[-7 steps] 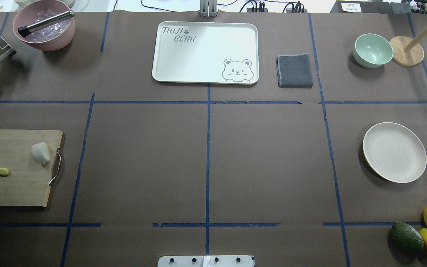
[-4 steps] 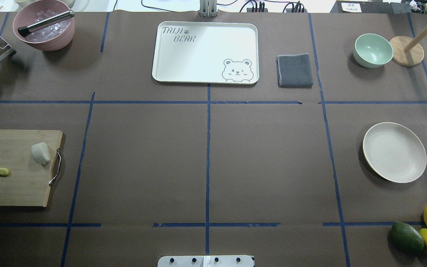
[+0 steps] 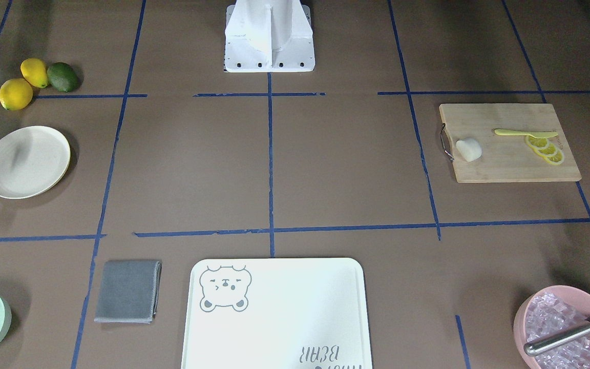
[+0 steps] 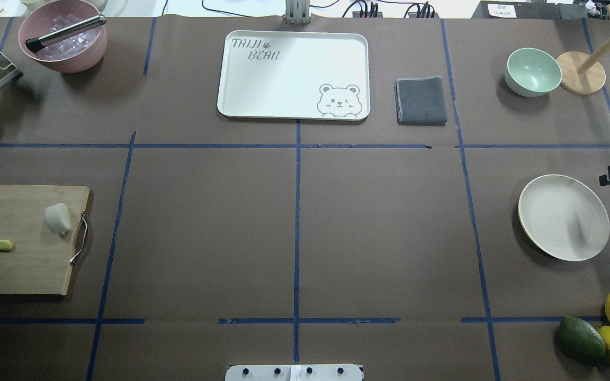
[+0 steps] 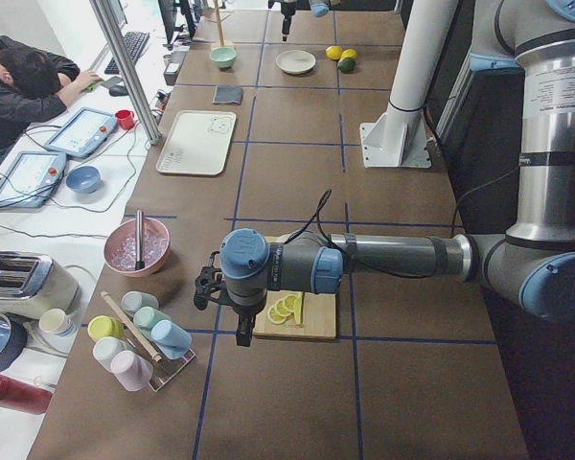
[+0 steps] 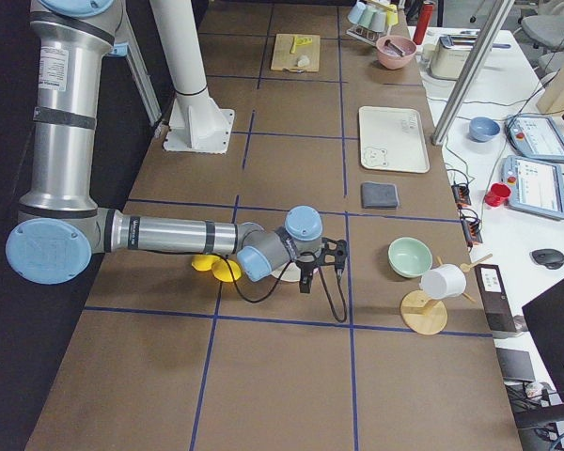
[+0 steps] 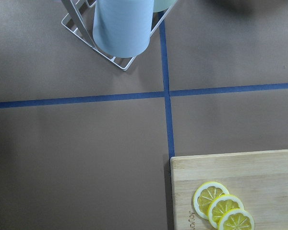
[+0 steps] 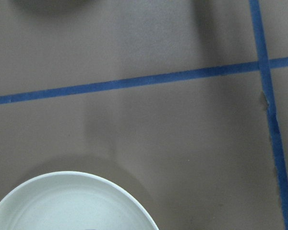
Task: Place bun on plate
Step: 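Reach the right gripper to the rim of the white plate and grip it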
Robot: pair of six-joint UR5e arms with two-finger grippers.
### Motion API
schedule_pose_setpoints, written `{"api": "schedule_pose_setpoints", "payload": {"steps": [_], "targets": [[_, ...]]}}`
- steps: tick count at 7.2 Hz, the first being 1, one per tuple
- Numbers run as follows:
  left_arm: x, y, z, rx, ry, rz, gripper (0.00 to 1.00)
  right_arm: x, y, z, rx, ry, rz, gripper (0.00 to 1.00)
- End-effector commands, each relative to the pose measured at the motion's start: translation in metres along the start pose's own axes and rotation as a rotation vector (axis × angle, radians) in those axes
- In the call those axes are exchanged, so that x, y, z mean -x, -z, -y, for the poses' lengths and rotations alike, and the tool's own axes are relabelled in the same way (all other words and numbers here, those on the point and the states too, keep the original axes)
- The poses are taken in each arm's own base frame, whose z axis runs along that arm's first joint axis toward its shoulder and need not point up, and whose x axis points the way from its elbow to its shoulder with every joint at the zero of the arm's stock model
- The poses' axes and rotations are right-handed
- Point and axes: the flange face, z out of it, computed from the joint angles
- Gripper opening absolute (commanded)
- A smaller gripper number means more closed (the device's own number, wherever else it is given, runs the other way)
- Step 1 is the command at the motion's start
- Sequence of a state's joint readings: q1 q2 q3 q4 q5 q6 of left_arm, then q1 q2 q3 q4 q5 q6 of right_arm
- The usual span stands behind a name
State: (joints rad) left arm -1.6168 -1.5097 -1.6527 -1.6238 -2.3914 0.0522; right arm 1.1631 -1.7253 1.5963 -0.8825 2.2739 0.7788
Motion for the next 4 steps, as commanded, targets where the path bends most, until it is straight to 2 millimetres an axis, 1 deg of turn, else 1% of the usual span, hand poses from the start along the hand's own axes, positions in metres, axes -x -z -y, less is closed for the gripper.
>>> {"api": "schedule_pose_setpoints", "payload": {"steps": [1, 2, 4], "targets": [[-0.003, 0.003, 0.001, -0.006, -0.006, 0.0, 1.0, -0.001, -0.029, -0.021, 0.008, 0.022, -0.051, 1.0], [-0.005, 0.004, 0.002, -0.009, 0.004, -0.001, 1.0, -0.006, -0.034, -0.024, 0.021, 0.017, -0.058, 0.99], [-0.008, 0.007, 0.003, -0.016, 0.002, 0.001, 1.0, -0.004, -0.039, -0.028, 0.041, 0.021, -0.054, 0.95]]}}
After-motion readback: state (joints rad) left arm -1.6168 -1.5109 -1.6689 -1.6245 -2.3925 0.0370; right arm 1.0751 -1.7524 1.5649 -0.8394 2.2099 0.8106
